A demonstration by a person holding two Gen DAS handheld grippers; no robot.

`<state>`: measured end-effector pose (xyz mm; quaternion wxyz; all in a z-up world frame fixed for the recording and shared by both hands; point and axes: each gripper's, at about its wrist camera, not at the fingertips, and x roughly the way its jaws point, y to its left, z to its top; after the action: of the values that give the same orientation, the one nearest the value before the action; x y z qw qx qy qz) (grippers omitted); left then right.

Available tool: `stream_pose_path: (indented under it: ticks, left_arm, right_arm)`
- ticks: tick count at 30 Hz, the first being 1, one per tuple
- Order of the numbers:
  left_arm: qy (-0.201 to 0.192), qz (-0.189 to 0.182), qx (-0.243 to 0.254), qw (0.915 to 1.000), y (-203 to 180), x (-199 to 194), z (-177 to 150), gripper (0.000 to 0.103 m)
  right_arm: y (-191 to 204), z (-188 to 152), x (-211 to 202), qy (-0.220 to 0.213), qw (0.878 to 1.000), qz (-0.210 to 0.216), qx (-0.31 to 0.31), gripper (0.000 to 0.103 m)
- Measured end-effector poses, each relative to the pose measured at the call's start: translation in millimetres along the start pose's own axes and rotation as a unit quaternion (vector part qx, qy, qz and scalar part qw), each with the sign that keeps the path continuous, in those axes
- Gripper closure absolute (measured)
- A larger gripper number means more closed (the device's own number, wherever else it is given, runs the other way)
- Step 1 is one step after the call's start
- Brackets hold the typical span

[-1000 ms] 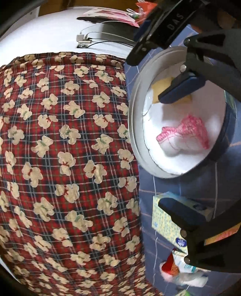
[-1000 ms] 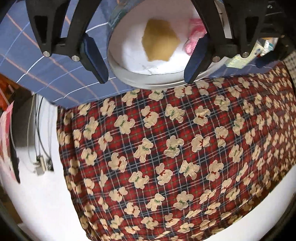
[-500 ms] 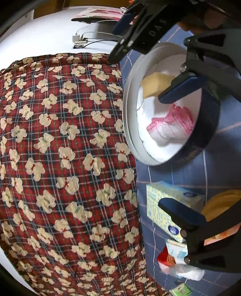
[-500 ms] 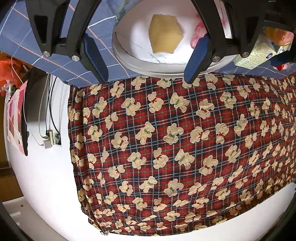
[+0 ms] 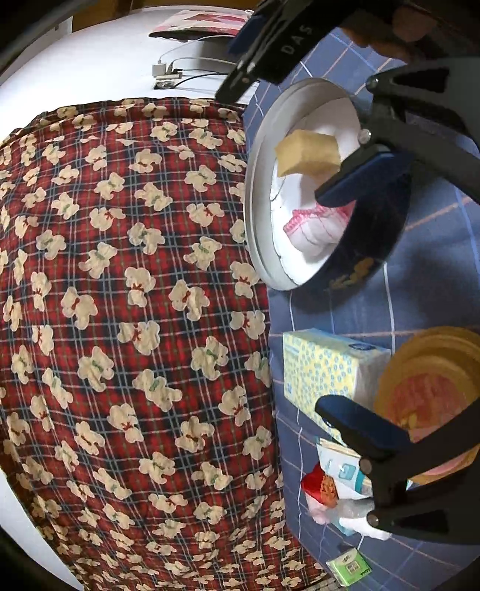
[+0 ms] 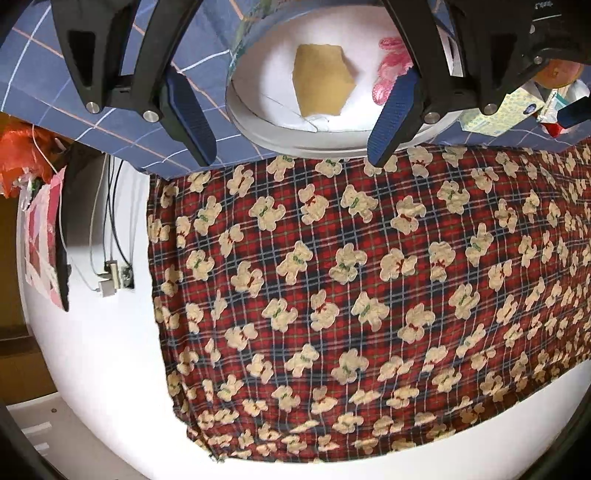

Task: Organize soft objects
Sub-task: 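Withdraw both tools from the tin back toward the remaining items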

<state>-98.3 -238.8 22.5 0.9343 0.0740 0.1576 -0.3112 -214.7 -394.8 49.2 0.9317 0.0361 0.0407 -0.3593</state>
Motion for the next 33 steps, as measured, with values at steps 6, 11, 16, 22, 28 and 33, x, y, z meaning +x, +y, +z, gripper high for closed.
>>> stream_pose_path:
  ticks: [6, 11, 16, 22, 28, 33]
  left_arm:
    - [-0.003, 0.002, 0.006, 1.0, 10.7, -8.1, -2.8, 0.0]
    - [-0.003, 0.01, 0.005, 0.9999, 27.9, -14.2, -5.5, 0.0]
    - [-0.002, 0.024, -0.002, 0.9997, 49.3, -17.3, -8.3, 0.0]
    - [0.003, 0.037, -0.01, 0.9993, 77.5, -20.8, -11.6, 0.0]
    - [0.009, 0.07, -0.016, 0.9974, 115.7, -20.7, -13.4, 0.0]
    - [0.016, 0.095, -0.028, 0.995, 156.6, -20.4, -17.5, 0.0]
  right_arm:
    - [14.0, 0.3, -12.3, -0.004, 1.0, 0.006, -0.013, 0.017]
    - [29.4, -2.1, -18.1, 0.005, 1.0, 0.022, -0.013, 0.017]
    - [46.6, -4.7, -21.5, 0.016, 0.999, 0.037, -0.008, 0.017]
    - [77.1, -8.9, -25.9, 0.031, 0.997, 0.067, -0.009, 0.017]
    - [118.7, -13.9, -24.9, 0.067, 0.991, 0.112, -0.013, 0.017]
    - [153.7, -16.8, -26.9, 0.079, 0.986, 0.142, -0.025, 0.017]
